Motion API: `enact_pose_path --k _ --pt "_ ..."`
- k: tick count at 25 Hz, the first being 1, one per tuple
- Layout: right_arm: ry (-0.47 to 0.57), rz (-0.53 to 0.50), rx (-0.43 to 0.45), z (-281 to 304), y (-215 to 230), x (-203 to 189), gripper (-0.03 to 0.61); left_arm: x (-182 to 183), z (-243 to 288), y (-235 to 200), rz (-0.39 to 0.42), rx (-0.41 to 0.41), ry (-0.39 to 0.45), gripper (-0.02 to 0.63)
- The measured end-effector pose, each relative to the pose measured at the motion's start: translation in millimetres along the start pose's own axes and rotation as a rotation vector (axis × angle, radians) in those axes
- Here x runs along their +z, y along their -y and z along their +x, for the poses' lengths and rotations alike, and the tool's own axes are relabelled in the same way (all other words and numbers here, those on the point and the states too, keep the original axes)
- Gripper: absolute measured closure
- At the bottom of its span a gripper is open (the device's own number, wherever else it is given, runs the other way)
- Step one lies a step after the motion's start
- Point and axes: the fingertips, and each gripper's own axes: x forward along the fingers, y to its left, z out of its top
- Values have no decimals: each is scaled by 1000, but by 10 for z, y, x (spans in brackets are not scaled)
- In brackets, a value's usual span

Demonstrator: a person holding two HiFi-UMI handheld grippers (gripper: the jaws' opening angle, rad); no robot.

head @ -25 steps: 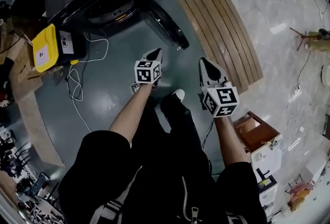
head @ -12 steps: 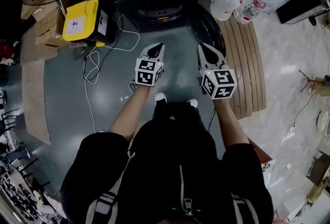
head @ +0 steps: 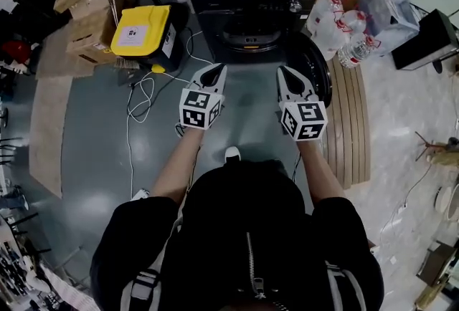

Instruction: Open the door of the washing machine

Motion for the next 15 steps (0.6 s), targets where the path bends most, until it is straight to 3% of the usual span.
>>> enact_pose_path --k 15 --pt "18 -29 -17 137 -364 115 577 161 -379 -280 -8 -10 74 611"
